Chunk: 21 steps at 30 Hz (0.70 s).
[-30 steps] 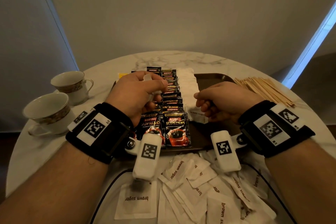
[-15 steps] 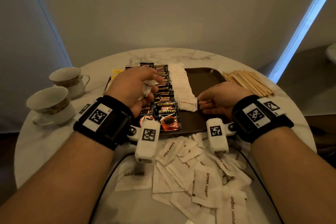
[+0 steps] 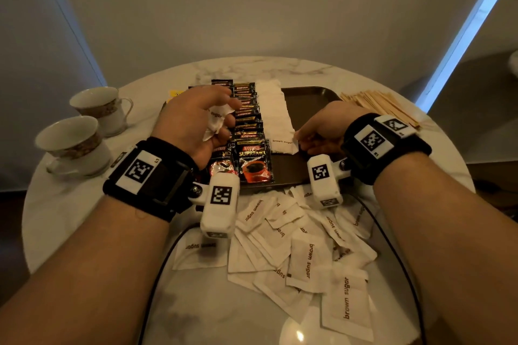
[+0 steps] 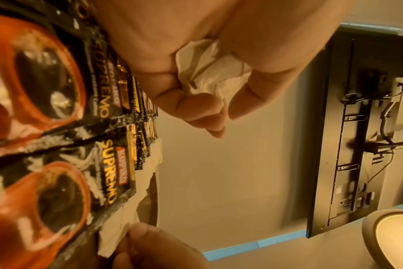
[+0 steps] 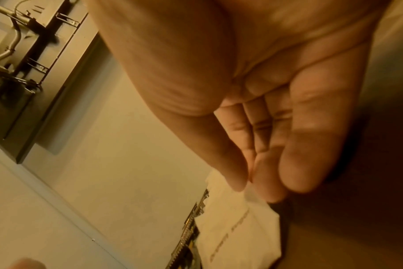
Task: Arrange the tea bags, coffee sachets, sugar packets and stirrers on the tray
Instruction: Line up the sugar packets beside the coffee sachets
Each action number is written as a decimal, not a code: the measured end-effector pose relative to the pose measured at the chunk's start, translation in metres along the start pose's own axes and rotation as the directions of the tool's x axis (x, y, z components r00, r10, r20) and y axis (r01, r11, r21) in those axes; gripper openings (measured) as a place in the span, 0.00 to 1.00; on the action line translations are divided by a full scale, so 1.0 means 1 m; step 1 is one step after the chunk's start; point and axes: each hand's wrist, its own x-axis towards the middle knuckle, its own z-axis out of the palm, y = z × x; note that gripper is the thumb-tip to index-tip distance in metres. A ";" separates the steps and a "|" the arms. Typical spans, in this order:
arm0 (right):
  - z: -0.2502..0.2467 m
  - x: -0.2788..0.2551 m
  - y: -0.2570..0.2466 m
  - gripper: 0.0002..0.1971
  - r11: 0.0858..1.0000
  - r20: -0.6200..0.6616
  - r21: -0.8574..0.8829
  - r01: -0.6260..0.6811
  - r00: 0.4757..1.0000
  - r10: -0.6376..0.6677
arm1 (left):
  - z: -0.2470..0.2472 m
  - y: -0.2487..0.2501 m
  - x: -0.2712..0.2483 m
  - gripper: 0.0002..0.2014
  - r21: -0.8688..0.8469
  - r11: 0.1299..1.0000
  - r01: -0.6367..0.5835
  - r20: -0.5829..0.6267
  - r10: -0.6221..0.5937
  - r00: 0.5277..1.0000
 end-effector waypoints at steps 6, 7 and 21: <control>0.002 0.001 -0.006 0.03 0.997 -0.035 -0.069 -0.018 0.999 0.016 | -0.002 0.002 0.002 0.05 -0.018 1.000 0.005 0.005 -0.005 1.000; 0.002 0.002 -0.006 0.04 0.997 -0.049 -0.069 -0.017 0.999 0.014 | -0.003 0.003 0.002 0.05 -0.022 1.000 0.006 0.005 -0.006 1.000; 0.004 -0.004 -0.004 0.08 0.999 -0.031 0.035 -0.013 0.999 0.014 | -0.004 0.006 0.001 0.04 0.000 1.000 0.021 -0.021 -0.021 1.000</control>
